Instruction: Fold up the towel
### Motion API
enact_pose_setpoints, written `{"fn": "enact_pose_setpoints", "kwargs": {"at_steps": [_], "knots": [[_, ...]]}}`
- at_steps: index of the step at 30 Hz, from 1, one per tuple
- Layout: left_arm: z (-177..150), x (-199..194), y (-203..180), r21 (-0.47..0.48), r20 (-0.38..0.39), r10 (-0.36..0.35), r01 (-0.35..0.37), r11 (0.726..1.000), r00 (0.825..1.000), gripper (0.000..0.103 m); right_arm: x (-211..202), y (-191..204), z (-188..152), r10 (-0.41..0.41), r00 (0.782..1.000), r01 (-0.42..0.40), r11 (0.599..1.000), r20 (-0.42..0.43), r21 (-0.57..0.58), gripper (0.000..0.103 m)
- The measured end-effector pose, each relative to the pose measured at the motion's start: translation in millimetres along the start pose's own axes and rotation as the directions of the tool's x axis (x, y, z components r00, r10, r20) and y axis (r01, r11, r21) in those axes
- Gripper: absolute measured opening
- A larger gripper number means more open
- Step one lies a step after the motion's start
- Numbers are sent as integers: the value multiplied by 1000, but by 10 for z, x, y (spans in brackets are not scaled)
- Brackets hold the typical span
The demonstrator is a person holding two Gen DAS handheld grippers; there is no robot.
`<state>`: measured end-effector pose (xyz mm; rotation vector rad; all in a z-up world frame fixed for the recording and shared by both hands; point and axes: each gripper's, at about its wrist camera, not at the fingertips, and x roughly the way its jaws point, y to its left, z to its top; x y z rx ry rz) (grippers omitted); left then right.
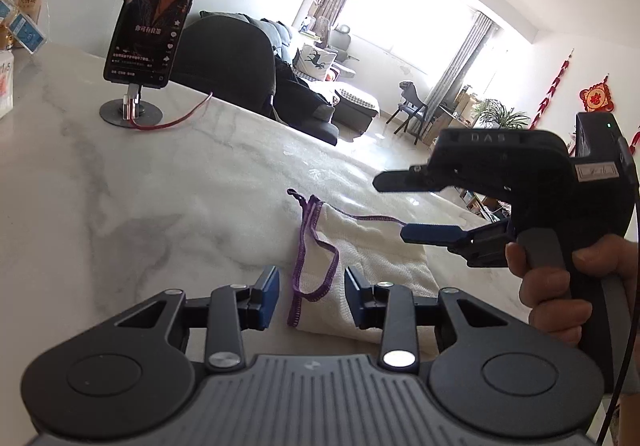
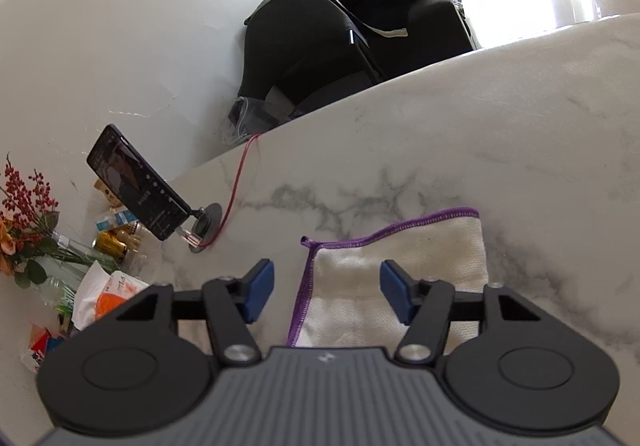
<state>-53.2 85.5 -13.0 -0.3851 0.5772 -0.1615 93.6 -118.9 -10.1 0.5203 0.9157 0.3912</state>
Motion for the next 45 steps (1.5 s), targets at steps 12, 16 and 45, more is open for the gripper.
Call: {"fn": "enact_pose_setpoints", "kwargs": {"at_steps": [12, 16, 45], "knots": [[216, 267, -207, 94, -92, -135, 143, 985, 987, 11, -287, -13, -304, -76, 996, 81, 990, 51, -113, 27], [203, 435, -251, 126, -127, -135, 151, 980, 983, 11, -297, -18, -409, -85, 995, 90, 986, 42, -138, 27], [92, 771, -175, 254, -172, -17, 61, 965, 985, 10, -452, 77, -1133, -342, 918, 396, 755, 202, -522, 63]]}}
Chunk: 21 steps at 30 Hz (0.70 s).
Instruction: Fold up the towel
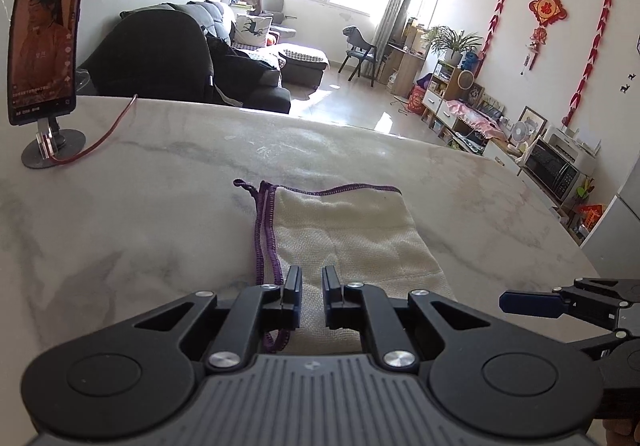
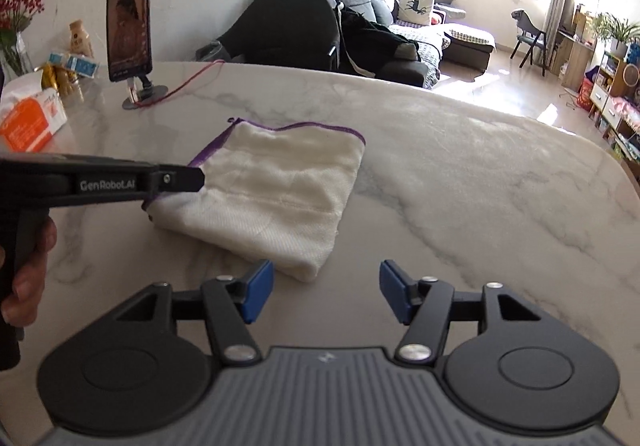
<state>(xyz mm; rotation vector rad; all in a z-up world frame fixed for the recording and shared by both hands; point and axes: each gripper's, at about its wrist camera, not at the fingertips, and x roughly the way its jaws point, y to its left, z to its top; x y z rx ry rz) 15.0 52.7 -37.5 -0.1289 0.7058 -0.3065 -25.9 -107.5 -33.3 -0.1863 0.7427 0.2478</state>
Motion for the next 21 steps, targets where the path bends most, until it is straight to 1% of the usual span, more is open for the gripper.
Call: {"fn": "enact_pose_setpoints", "kwargs": {"at_steps": [2, 4, 9, 11, 16, 18, 20, 21], "knots": [[-6, 48, -8, 16, -6, 14, -14, 1000, 1000, 11, 35, 70, 8, -34, 999, 34, 999, 13, -31, 63], [-15, 47, 4, 24, -21, 20, -19, 1000, 1000, 11, 56, 84, 31, -54, 998, 55, 998, 33, -29, 63], [43, 68, 54, 4, -65, 17, -16, 1000, 998, 11, 116, 77, 53, -109, 993, 110, 994, 52, -27, 64], [59, 77, 70, -8, -72, 14, -14, 1000, 997, 11, 121, 89, 37, -110, 993, 112, 993, 50, -38, 64], [39, 56, 31, 2, -68, 22, -21, 1000, 997, 11, 123, 123, -10, -106, 993, 109, 992, 45, -70, 64], [41, 53, 20, 6, -68, 27, -26, 1000, 997, 11, 121, 182, -19, -108, 993, 110, 991, 41, -70, 60], [49, 53, 5, 14, -70, 32, -31, 999, 997, 11, 127, 145, -5, -107, 994, 108, 993, 35, -40, 57], [52, 57, -2, 16, -71, 33, -32, 999, 997, 11, 126, 123, -7, -105, 994, 106, 994, 32, -29, 51]]}}
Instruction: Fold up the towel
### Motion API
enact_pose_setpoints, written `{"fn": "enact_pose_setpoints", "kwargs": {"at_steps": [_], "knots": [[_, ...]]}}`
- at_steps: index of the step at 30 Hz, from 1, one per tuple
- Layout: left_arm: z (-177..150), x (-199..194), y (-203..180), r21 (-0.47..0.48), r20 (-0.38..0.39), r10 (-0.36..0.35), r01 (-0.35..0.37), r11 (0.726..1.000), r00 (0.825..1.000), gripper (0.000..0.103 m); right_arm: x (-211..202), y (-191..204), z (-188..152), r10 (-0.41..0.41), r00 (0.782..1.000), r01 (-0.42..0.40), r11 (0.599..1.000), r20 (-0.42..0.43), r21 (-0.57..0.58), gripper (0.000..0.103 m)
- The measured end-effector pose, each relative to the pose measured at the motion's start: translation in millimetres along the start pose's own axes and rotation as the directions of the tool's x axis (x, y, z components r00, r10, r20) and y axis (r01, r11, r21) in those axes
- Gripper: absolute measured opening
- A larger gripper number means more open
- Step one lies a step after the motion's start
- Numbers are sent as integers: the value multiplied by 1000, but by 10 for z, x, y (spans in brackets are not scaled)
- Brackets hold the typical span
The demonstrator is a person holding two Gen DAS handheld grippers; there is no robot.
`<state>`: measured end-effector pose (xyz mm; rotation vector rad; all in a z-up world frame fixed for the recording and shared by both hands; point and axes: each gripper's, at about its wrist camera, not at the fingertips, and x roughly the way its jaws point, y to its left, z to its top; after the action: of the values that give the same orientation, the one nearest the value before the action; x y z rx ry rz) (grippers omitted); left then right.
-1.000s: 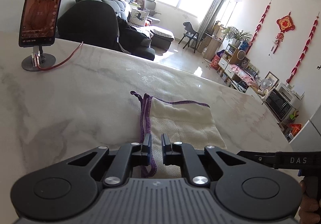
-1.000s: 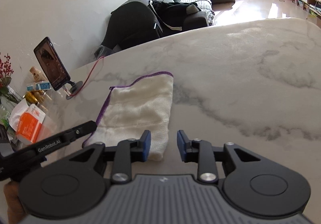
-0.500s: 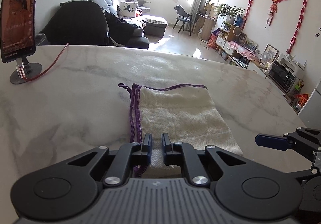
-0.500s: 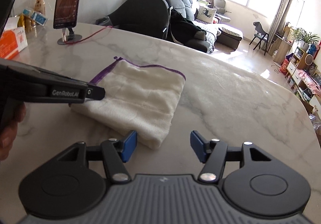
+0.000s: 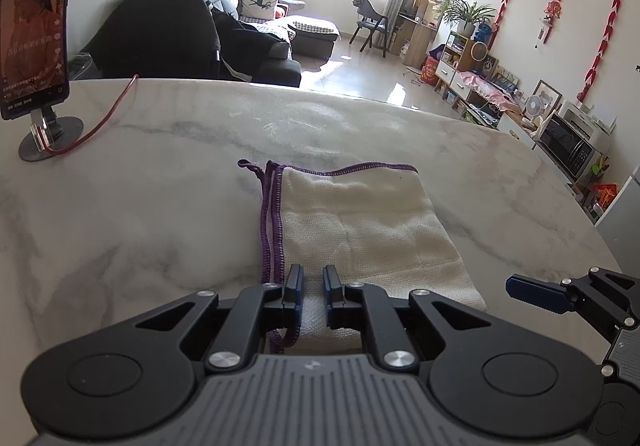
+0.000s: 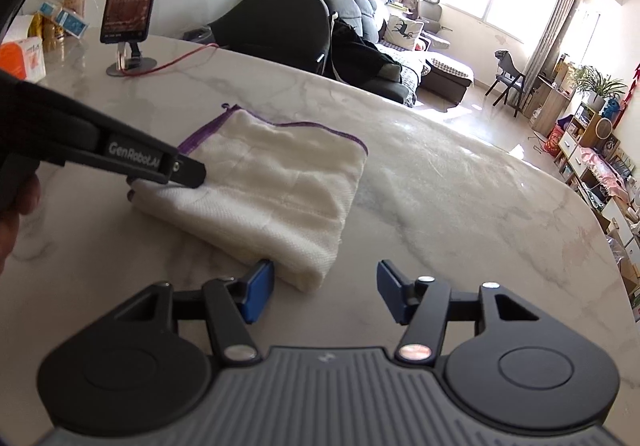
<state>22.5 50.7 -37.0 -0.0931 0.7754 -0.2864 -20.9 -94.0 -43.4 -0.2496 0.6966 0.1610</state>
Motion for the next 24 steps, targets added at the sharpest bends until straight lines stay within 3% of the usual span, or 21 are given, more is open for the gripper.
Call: {"fn": "enact_pose_setpoints", "kwargs": {"at_steps": [1, 3, 5, 8, 16, 22, 24], "knots": [[3, 3, -5, 2, -1, 0, 0, 1000, 1000, 11, 0, -18, -4, 2, 1000, -2, 1000, -3, 9, 45], [5, 7, -8, 3, -2, -1, 1, 1000, 1000, 11, -1, -53, -13, 5, 1000, -5, 1000, -9, 28, 23], [0, 9, -4, 2, -3, -5, 5, 1000, 1000, 11, -2, -88, -22, 9, 1000, -8, 999, -15, 46, 10], [-10, 6, 6, -1, -2, -12, 12, 1000, 1000, 11, -13, -143, -67, 3, 1000, -1, 998, -24, 70, 3], [-73, -20, -23, 22, 34, -13, 12, 1000, 999, 11, -25, -227, -42, 21, 999, -17, 993, -33, 116, 9], [-79, -19, -153, 79, 36, 34, -37, 996, 999, 13, -28, -270, 7, 51, 998, -45, 988, -38, 150, 24], [-68, -18, -166, 78, 33, 35, -37, 996, 999, 16, -29, -284, 24, 61, 997, -54, 985, -39, 162, 33]]}}
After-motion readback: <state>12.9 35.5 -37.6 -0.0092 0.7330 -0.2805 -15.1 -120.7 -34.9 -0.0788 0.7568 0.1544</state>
